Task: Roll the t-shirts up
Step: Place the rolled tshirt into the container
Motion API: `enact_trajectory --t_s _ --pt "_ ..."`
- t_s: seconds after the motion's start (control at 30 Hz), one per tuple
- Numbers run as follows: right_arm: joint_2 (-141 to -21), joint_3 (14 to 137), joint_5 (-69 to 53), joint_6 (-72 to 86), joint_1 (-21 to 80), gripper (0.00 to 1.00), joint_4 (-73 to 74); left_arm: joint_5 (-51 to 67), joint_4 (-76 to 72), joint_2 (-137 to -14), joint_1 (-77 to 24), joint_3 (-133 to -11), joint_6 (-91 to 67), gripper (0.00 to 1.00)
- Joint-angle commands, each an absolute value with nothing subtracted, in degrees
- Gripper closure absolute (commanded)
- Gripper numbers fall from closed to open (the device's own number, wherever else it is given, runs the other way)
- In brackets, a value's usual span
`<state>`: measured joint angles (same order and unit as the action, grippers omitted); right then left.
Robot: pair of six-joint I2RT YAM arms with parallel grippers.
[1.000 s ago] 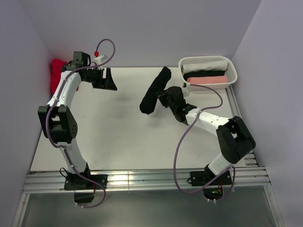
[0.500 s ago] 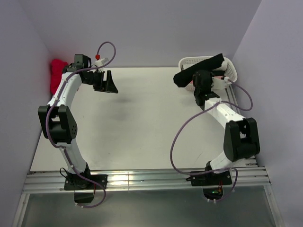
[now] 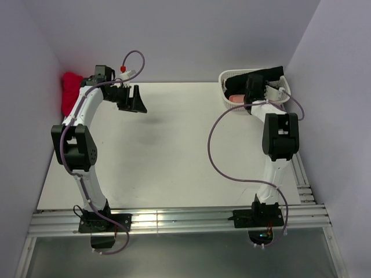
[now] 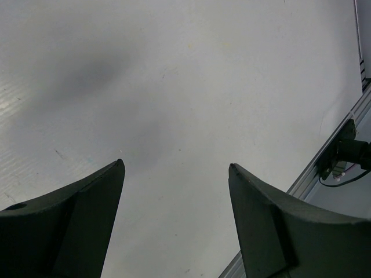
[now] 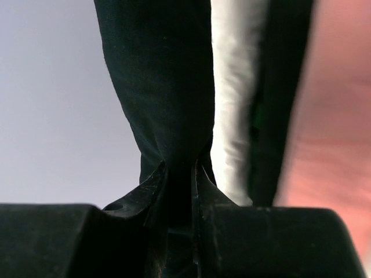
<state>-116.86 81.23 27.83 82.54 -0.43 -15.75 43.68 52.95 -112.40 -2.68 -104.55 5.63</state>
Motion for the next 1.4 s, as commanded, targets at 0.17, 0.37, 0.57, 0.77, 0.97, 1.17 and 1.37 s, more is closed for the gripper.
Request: enact_trajectory --t_s 0.17,0.37,0.57,0.77,0.97,1.17,1.37 --pt "-126.7 97.5 29.7 84.7 -1.3 1.00 -18.9 43.9 54.1 -114.1 -3.0 -108.0 8.2 0.22" --pt "-136.3 110.4 26.4 85.8 -1.6 1.00 -12.6 43.8 54.8 -114.6 -3.3 -109.2 8.5 0.22" --pt "-139.1 111.8 25.6 87.9 -1.8 0.98 -9.0 43.0 54.7 -114.1 -4.0 -109.0 8.6 0.22" --pt "-136.6 107.2 25.0 86.8 -2.5 0.85 -8.4 43.4 54.8 -114.1 -4.0 -109.2 8.7 0.22" --pt "-136.0 106.1 22.4 86.9 -2.9 0.59 -6.3 42.5 55.3 -115.1 -4.0 -110.4 8.0 0.22" --pt "-131.1 101.6 20.1 85.2 -3.5 0.45 -6.4 41.7 55.5 -114.9 -4.0 -111.1 7.8 0.22" --pt "-125.5 98.4 18.3 83.9 -3.8 0.41 -4.8 41.7 55.9 -114.6 -4.0 -112.1 7.6 0.22"
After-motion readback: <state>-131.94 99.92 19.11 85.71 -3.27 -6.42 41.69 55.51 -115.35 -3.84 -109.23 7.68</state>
